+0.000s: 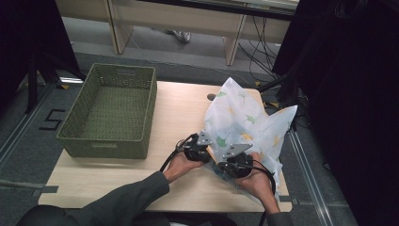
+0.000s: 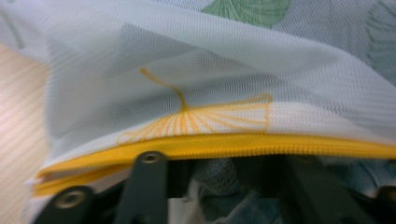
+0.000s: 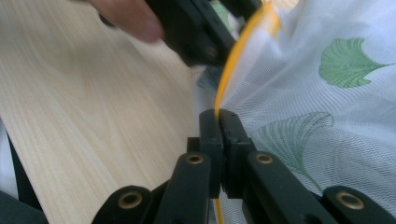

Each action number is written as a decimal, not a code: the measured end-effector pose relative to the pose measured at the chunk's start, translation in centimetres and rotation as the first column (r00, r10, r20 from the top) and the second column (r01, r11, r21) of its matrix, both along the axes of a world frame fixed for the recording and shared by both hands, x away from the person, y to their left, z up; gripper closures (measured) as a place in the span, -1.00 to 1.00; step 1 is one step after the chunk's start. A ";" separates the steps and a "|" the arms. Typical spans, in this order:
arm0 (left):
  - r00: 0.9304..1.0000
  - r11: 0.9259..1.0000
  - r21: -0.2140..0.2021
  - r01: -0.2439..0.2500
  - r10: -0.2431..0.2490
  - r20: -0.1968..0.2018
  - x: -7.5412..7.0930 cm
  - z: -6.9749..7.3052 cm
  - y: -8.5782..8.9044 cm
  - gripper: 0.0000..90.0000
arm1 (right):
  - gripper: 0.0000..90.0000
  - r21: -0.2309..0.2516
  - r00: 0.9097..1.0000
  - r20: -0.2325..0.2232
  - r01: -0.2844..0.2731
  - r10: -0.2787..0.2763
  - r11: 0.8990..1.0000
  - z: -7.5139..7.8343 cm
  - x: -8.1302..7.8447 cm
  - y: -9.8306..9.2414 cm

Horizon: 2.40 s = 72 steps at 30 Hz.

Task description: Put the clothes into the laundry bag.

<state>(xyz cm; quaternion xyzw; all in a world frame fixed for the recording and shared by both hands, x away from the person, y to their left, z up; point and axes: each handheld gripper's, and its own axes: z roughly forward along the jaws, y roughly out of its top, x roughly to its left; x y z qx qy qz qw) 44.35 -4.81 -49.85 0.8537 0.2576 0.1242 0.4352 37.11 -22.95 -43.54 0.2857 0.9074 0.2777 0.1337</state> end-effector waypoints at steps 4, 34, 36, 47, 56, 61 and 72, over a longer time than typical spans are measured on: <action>0.999 1.000 -0.008 -0.009 0.009 -0.032 -0.6 0.8 1.4 -0.06 | 1.00 -0.004 1.000 0.011 -0.003 0.003 1.000 0.0 0.1 -0.1; 0.999 0.995 0.096 0.016 -0.020 0.039 -0.2 -0.5 -0.6 0.24 | 1.00 -0.024 0.998 -0.049 -0.030 0.029 0.999 -1.4 -0.3 0.0; 0.999 0.994 0.106 0.029 -0.032 0.029 -0.3 -0.3 -0.2 0.13 | 1.00 -0.018 0.998 -0.065 -0.017 0.016 1.000 -1.3 -0.3 -0.1; 0.998 0.992 0.115 0.061 -0.064 0.027 -0.8 -1.3 0.0 0.17 | 1.00 -0.007 0.999 -0.047 -0.014 0.014 1.000 -0.9 -0.4 -0.2; 0.995 0.995 -0.072 -0.068 0.073 0.063 0.2 0.3 -0.9 0.76 | 1.00 0.051 0.998 -0.038 -0.057 0.059 0.997 -0.1 -0.6 -0.2; 0.996 0.996 -0.025 -0.084 0.084 -0.013 1.5 -2.0 -0.4 0.64 | 1.00 -0.010 0.997 -0.070 -0.041 0.040 0.999 -1.5 -0.6 0.1; 0.997 0.997 0.031 -0.065 0.066 -0.039 1.7 -1.4 0.2 0.53 | 1.00 -0.043 0.996 -0.070 -0.050 0.047 0.998 -2.2 -0.2 0.1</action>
